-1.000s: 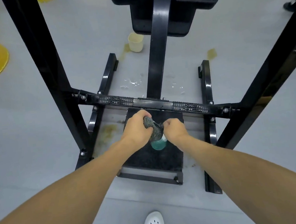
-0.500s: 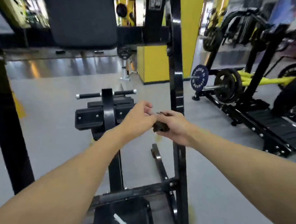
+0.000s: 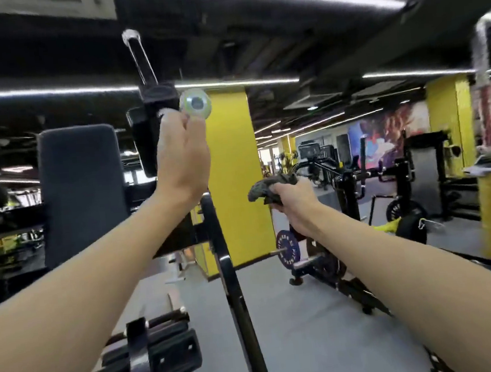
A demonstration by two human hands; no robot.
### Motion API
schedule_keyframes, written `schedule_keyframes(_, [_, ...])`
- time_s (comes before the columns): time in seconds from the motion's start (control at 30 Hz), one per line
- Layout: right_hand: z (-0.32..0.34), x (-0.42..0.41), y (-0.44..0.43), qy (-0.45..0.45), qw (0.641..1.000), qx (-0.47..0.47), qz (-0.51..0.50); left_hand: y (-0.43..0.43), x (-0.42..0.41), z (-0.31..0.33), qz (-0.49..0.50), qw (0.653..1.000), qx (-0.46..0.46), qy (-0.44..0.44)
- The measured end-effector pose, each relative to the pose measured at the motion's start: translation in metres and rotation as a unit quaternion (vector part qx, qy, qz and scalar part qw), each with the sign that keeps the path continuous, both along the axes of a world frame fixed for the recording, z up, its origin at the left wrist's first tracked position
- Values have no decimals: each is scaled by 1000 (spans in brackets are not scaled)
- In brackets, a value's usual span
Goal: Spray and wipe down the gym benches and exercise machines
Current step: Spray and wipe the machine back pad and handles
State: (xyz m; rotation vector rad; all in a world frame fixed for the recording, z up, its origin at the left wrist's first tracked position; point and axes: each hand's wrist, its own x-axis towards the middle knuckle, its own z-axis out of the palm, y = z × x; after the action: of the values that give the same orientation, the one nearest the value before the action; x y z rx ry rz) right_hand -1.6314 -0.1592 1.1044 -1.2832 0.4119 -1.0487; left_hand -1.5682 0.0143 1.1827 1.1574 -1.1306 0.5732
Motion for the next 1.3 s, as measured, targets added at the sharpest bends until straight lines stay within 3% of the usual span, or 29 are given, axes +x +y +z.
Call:
schedule_keyframes(0.07, [21,-10,-1,-24,1000,-10,14,-2,-12,14,16,998,-44,32])
schedule_keyframes(0.13, [39,-16,-3,-45,998,-12,37,-4,-13,23,88,994,-59,6])
schedule_keyframes(0.33, [94,1,-13,-60,991,-56,108,-3,-3,68,301,946,83,-83])
schedule_keyframes(0.5, [122,49,-12,-37,988,-125,82,-6,1,88,355,922,129,-88])
schedule_keyframes(0.83, [188,152,-5,-62,969,-232,54,-11,12,84,292,941,113,-129])
schedule_keyframes(1.03, [190,186,-3,-15,938,-339,73,-14,13,83,261,952,91,-135])
schedule_keyframes(1.2, [186,192,-4,6,931,-356,82,-16,16,81,234,961,67,-129])
schedule_keyframes(1.3, [180,186,-14,21,929,-324,176,-16,17,81,240,959,63,-134])
